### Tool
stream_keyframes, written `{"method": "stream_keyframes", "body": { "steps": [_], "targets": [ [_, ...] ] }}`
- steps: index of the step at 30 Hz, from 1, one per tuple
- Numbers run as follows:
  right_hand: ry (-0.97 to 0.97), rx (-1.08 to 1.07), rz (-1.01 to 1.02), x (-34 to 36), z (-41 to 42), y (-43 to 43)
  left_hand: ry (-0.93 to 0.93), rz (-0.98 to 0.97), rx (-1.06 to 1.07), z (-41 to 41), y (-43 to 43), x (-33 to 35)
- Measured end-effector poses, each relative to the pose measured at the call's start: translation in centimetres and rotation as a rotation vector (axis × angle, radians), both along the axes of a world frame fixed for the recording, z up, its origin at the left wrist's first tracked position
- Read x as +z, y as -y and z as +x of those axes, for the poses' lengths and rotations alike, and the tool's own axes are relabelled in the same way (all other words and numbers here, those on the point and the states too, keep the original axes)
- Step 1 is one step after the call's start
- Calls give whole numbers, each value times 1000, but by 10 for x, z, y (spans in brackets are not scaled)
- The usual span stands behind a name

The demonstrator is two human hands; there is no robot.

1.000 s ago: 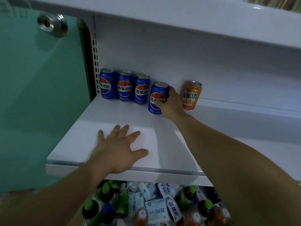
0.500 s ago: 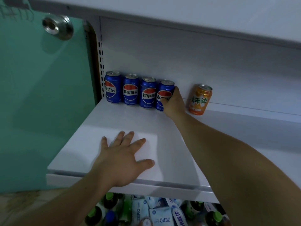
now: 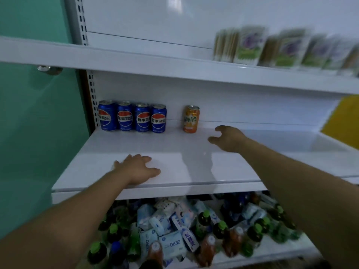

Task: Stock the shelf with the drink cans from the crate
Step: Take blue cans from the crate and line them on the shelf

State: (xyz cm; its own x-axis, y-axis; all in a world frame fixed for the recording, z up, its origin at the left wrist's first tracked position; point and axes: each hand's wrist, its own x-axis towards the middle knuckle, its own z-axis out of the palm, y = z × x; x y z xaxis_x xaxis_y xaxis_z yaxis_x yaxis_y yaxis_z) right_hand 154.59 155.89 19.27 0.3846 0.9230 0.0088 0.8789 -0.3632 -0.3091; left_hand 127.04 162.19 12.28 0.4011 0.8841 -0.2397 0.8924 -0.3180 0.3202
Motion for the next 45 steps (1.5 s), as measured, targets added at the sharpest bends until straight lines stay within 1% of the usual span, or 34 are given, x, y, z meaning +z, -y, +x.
{"method": "stream_keyframes", "body": {
  "steps": [2, 3, 6, 8, 10, 12, 15, 18, 23, 28, 35, 39, 41, 45],
  "targets": [
    [-16, -95, -2, 4, 23, 48, 153, -66, -119, 41, 25, 14],
    [-20, -136, -11, 4, 33, 73, 195, -75, -195, 65, 44, 21],
    [4, -250, -29, -1, 64, 151, 223, -48, -454, 137, 112, 28],
    [17, -339, -31, -7, 82, 204, 234, -70, -608, 178, 158, 23],
    [-11, -451, -49, -16, 99, 256, 190, -94, -743, 213, 200, 10],
    [-29, -561, -73, -31, 113, 307, 111, -138, -836, 244, 238, -13],
    [-82, -721, -112, -69, 133, 385, -32, -254, -945, 284, 287, -56],
    [-143, -867, -183, -115, 144, 453, -136, -291, -1036, 318, 328, -103],
    [-334, -1016, -281, -198, 164, 530, -257, -348, -1117, 370, 381, -173],
    [-516, -1119, -345, -280, 198, 576, -373, -431, -1205, 429, 413, -243],
    [-768, -1126, -410, -426, 242, 599, -510, -555, -1215, 501, 433, -363],
    [-872, -1007, -529, -510, 253, 593, -609, -615, -1251, 529, 445, -427],
    [-890, -928, -594, -543, 256, 586, -643, -618, -1291, 537, 452, -453],
    [-911, -751, -720, -590, 256, 572, -671, -704, -1318, 544, 458, -497]
  ]
}}
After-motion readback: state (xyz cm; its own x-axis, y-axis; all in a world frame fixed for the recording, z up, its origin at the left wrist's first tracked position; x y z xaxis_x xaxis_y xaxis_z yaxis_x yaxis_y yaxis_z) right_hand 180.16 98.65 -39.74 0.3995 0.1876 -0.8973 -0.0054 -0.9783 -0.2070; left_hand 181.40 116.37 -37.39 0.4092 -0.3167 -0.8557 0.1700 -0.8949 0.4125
